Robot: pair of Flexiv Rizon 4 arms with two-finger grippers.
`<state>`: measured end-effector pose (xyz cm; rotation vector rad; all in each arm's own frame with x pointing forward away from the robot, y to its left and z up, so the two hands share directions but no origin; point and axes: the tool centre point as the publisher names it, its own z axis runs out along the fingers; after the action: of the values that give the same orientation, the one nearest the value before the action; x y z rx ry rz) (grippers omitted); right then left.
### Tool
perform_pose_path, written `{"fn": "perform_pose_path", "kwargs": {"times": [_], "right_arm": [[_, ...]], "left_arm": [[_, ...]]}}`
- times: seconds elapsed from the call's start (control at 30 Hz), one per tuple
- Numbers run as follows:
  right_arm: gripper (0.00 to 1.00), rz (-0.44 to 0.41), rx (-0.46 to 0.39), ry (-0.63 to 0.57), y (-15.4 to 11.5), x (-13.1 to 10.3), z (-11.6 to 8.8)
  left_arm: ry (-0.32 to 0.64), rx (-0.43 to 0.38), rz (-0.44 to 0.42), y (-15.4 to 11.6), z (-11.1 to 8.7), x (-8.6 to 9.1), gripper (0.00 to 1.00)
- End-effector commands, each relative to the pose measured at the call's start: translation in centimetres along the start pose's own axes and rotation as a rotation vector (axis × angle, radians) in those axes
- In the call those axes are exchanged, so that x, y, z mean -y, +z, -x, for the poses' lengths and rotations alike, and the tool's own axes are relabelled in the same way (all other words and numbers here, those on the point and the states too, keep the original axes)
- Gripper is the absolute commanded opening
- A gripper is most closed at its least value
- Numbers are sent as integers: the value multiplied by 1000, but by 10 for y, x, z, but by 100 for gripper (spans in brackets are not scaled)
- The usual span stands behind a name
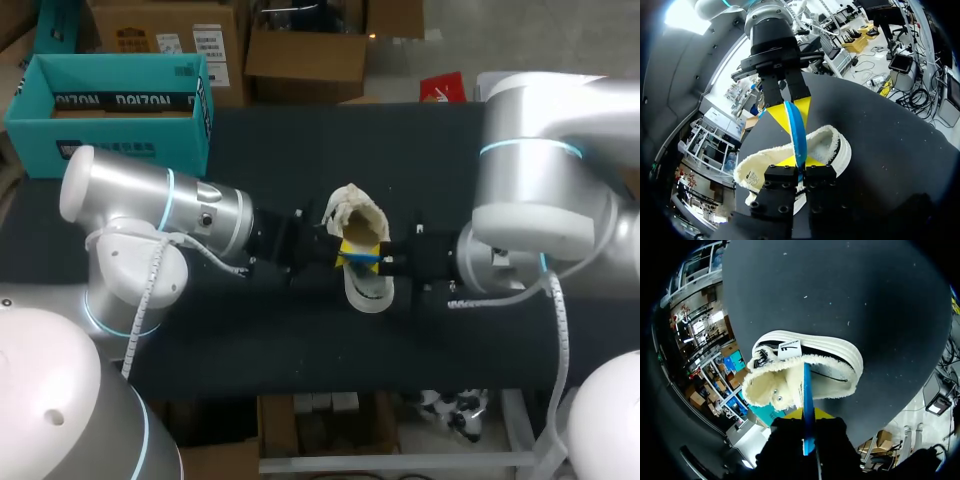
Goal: Open the shoe tongue, take the insole out of the shoe, put the insole back into the shoe, and pack the shoe into the shoebox
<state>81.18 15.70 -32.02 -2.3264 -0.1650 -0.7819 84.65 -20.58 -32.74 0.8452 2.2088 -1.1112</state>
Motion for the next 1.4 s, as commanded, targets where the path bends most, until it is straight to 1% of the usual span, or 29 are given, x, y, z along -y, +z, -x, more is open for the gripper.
{"fn": "perform_pose_path", "kwargs": {"times": [0.03, 0.23, 0.37, 0.5, 0.6, 0.73, 0.87, 0.9, 0.97, 1.03, 1.07, 1.13, 1.2, 1.23, 1.33, 1.4], "right_arm": [[0, -3, 0, 0, 12, -2, 1], [0, 10, 16, -3, 24, -11, -7], [0, 14, 12, -13, 28, -13, -14], [0, 49, 25, -28, 27, -11, -19], [0, 68, 41, -24, 31, -15, -18], [0, 71, 49, -10, 37, -23, -14], [0, 86, 64, -2, 45, -28, -13], [0, 87, 66, -1, 46, -29, -13], [0, 97, 72, 4, 47, -32, -14], [0, 98, 69, 4, 47, -33, -14], [0, 99, 67, 4, 46, -33, -14], [0, 105, 59, 1, 44, -34, -14], [0, 111, 52, -2, 42, -35, -14], [0, 115, 51, -4, 41, -35, -14], [0, 121, 49, -6, 39, -38, -13], [0, 123, 46, -4, 37, -40, -11]], "left_arm": [[0, 13, 5, 8, -2, 0, 0], [-7, 11, 18, 16, 0, -8, 0], [-23, 20, 20, 21, 3, -12, 0], [-29, 30, 13, 23, 5, -11, 0], [-36, 27, 23, 29, 6, -16, 0], [-56, 17, 44, 36, 8, -23, 0], [-71, 14, 55, 38, 10, -29, 0], [-74, 12, 56, 38, 10, -29, 5], [-84, 11, 50, 36, 10, -28, 38], [-90, 12, 38, 32, 10, -25, 53], [-90, 11, 35, 30, 9, -24, 56], [-93, 6, 25, 25, 8, -22, 59], [-95, 5, 21, 20, 8, -20, 66], [-98, 2, 17, 18, 8, -19, 73], [-98, -4, 17, 8, 7, -17, 82], [-99, -9, 18, 1, 7, -15, 90]]}}
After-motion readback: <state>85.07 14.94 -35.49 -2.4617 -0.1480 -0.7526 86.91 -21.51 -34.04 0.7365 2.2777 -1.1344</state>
